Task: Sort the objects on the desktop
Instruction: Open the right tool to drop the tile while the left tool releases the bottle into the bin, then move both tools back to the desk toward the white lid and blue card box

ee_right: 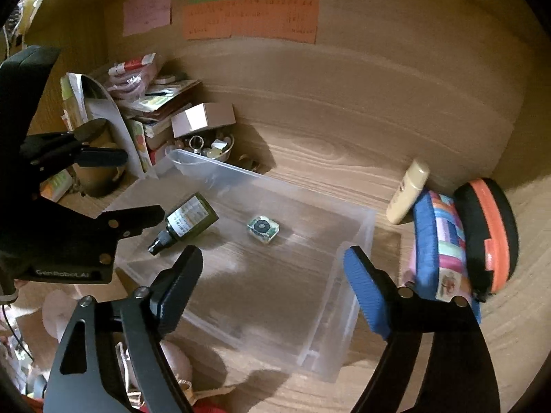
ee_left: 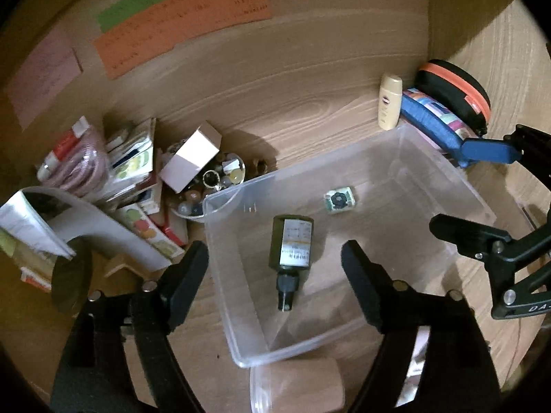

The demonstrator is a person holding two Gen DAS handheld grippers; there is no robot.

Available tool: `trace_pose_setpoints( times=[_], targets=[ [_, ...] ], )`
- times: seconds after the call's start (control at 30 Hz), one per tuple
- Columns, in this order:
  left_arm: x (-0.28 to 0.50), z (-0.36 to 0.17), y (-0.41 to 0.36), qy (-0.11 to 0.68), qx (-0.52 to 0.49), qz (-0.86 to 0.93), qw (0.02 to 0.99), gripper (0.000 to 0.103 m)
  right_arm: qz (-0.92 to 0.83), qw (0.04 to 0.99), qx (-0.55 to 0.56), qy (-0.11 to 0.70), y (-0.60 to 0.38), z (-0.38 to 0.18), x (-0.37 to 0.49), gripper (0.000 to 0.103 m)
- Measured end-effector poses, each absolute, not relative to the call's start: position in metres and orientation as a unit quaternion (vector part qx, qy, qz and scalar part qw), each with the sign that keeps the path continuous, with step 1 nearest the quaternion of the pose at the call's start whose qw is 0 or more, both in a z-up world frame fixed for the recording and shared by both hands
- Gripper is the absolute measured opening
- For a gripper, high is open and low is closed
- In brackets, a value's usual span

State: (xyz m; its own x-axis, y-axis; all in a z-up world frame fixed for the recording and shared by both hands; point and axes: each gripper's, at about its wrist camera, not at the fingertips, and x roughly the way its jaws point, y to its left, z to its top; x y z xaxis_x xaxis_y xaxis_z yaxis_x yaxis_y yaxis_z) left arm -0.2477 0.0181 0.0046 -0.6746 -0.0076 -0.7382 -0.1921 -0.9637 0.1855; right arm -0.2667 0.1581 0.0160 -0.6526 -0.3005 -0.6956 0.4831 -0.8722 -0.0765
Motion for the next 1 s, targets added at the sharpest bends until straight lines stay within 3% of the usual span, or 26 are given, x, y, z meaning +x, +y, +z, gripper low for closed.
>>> trace_pose_setpoints(
  times=[0.03, 0.43, 0.63, 1.0],
  targets=[
    [-0.243, 0.007, 0.017, 0.125, -0.395, 0.909, 0.048, 0.091, -0.9, 0.216, 0.356, 0.129, 0.158, 0.018, -0.263, 0.083],
    [-0.177, 0.036, 0.0, 0.111, -0.344, 0.931, 0.046, 0.094, -0.916, 0.213, 0.315, 0.131, 0.165, 0.042, -0.201, 0.086],
    [-0.135, 0.048, -0.026, 0.078, -0.32, 0.943, 0.052, 0.098, -0.925, 0.206, 0.289, 0.135, 0.179, 0.044, -0.158, 0.095],
    [-0.076, 0.02, -0.064, 0.033, -0.32, 0.946, 0.042, 0.099, -0.938, 0.184, 0.274, 0.108, 0.207, 0.036, -0.108, 0.101]
  ],
)
